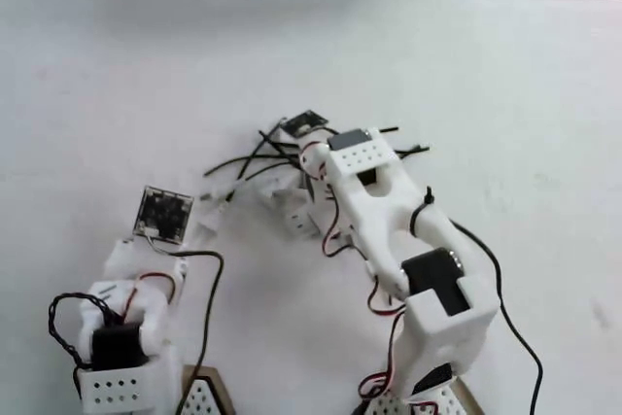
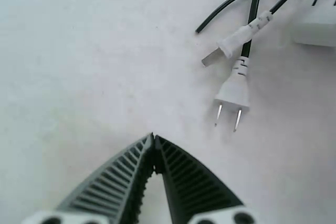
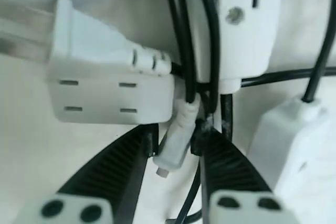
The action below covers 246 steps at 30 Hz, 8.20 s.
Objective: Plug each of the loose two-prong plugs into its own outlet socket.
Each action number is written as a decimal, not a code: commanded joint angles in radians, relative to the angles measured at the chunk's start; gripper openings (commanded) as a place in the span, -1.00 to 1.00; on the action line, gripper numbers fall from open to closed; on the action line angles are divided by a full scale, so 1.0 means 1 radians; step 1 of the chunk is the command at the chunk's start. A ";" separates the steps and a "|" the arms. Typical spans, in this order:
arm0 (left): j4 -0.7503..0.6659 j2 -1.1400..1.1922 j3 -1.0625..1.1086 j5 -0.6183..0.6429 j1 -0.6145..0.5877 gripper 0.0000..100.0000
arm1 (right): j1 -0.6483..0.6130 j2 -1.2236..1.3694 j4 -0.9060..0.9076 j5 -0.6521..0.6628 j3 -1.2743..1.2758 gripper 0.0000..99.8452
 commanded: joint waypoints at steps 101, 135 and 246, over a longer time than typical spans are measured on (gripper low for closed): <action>-0.491 -0.005 -0.341 0.362 0.286 -0.95 | -0.134 -1.330 0.104 -0.288 0.239 -0.96; -0.187 -0.008 -0.443 -0.020 0.842 -0.95 | -0.286 -1.357 -0.225 -0.255 0.661 -0.97; -0.322 -0.007 -0.204 0.097 0.240 -0.95 | -0.173 -0.734 -0.822 -0.417 0.789 -0.97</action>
